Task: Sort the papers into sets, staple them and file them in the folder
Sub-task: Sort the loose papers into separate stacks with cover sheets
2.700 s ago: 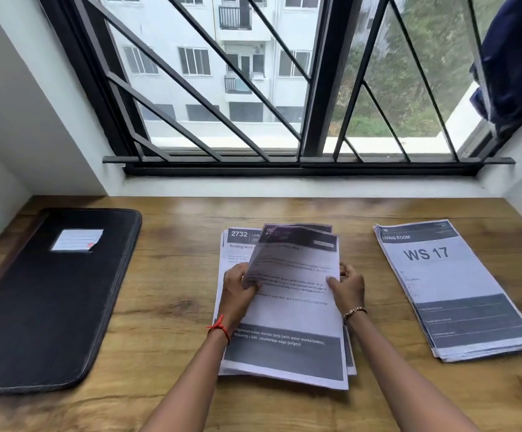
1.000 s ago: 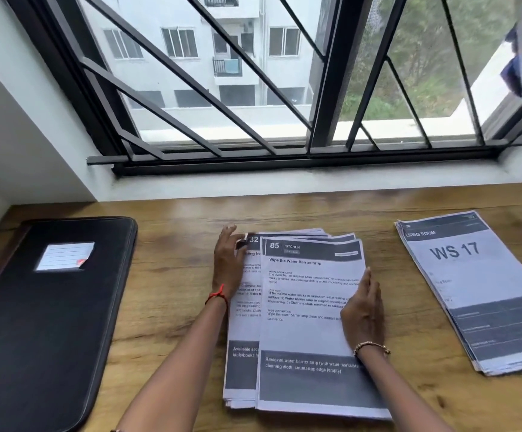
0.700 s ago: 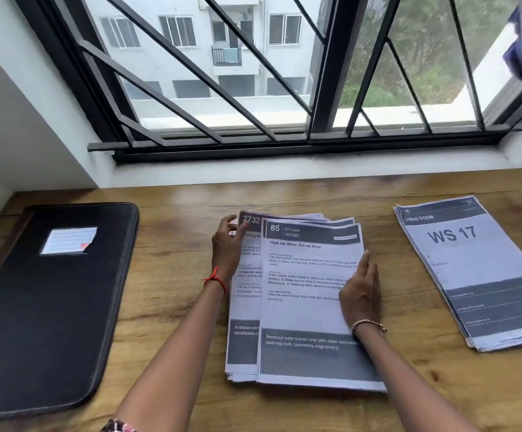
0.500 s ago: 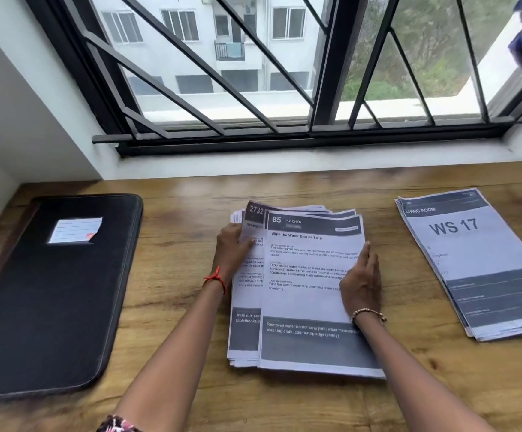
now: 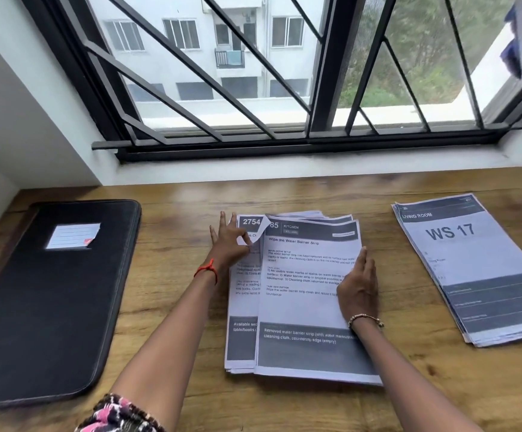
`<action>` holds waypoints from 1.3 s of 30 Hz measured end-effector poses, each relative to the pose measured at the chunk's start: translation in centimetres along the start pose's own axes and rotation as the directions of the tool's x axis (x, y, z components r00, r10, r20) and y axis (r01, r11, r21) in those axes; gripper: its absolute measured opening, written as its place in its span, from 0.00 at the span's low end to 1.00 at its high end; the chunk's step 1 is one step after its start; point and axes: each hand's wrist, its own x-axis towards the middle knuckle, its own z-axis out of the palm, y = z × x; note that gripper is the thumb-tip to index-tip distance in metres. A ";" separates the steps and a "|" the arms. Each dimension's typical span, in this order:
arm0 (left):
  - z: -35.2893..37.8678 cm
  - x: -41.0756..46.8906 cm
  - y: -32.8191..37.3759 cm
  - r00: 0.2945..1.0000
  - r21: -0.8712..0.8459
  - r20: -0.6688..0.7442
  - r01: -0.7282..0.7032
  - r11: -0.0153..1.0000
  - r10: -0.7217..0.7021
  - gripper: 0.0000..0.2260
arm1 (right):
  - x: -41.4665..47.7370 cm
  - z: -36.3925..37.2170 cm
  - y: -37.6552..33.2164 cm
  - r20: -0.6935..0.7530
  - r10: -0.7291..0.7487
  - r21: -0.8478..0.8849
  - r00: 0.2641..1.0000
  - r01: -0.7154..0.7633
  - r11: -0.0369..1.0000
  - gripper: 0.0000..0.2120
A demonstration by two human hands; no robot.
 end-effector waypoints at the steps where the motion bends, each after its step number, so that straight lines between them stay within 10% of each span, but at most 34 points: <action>1: 0.0 0.1 0.0 1.000 0.007 0.001 -0.008 1.000 0.008 0.14 | 0.0 -0.1 0.0 0.003 0.003 0.000 1.000 -0.003 1.000 0.32; 25: -0.4 0.5 -0.8 0.988 0.008 -0.035 -0.152 0.988 0.152 0.10 | -0.2 -0.3 -0.3 -0.010 0.027 0.015 1.000 -0.027 1.000 0.29; 32: -0.6 0.7 0.3 0.997 -0.336 -0.071 -0.020 0.942 -0.004 0.18 | -0.2 -0.2 -0.3 -0.013 0.038 0.029 0.999 -0.038 0.999 0.29; 39: -0.5 1.5 -0.1 0.990 -0.326 0.005 0.136 0.935 -0.142 0.16 | -0.1 -0.2 -0.3 -0.017 0.023 0.024 1.000 -0.023 0.999 0.30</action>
